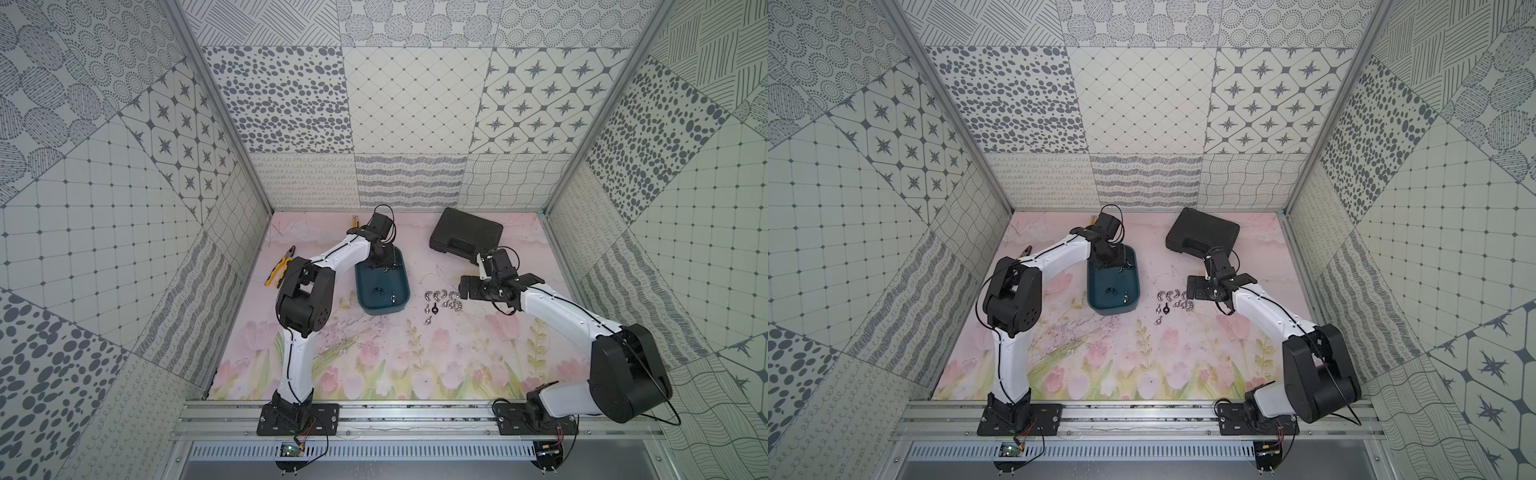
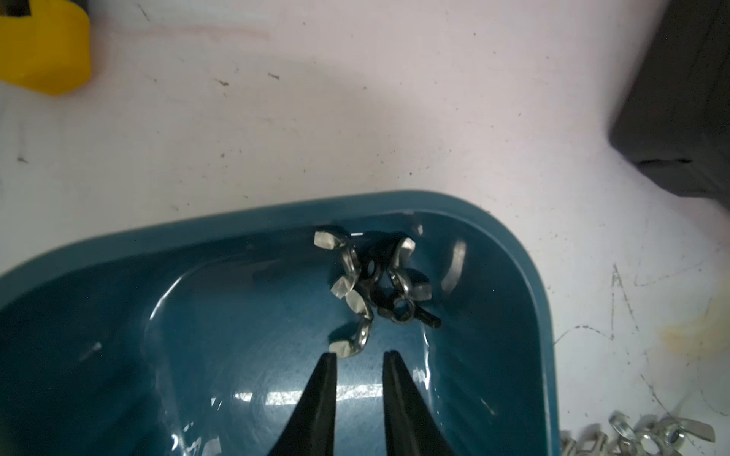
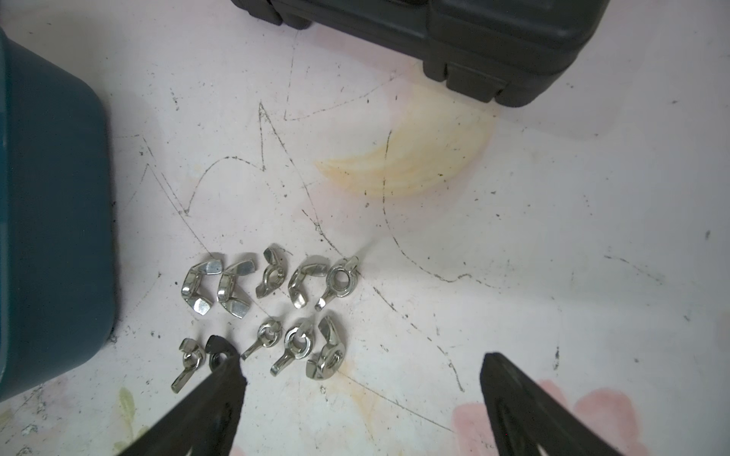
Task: Take out the wing nut from the storage box
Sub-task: Pick up the wing nut from the storage box.
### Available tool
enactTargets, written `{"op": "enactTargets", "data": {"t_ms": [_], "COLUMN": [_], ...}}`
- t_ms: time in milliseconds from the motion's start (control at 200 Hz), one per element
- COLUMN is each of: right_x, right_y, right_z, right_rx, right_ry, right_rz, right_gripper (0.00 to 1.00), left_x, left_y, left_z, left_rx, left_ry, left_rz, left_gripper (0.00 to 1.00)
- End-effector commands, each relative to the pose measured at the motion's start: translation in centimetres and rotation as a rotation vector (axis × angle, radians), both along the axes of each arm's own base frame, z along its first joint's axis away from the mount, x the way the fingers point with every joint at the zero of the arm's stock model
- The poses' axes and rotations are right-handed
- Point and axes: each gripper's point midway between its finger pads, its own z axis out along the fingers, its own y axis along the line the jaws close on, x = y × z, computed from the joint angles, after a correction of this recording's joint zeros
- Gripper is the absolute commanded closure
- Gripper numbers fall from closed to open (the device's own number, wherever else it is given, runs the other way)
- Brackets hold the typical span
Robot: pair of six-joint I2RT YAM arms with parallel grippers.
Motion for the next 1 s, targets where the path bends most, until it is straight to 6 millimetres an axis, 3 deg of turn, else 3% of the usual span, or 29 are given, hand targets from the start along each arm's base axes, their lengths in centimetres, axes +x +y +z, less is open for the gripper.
{"op": "enactTargets", "data": {"t_ms": [0, 235, 715, 996], "right_x": [1.3, 1.2, 1.3, 1.6], "right_y": [0.5, 0.3, 0.4, 0.7], "right_z": [1.1, 0.8, 0.9, 1.7], "right_rx": [0.004, -0.004, -0.003, 0.006], "right_ry": [-0.043, -0.037, -0.039, -0.048], "right_rz": [-0.001, -0.001, 0.001, 0.01], "right_gripper": [0.03, 0.03, 0.03, 0.03], "left_x": [0.5, 0.7, -0.2, -1.5], "left_y": [-0.6, -1.3, -0.7, 0.0], "left_z": [-0.6, -1.9, -4.9, -4.9], "left_rx": [-0.023, -0.04, -0.016, 0.004], "left_ry": [0.019, 0.043, 0.103, 0.128], "left_rz": [-0.041, -0.051, -0.047, -0.039], "left_gripper": [0.75, 0.77, 0.82, 0.85]}}
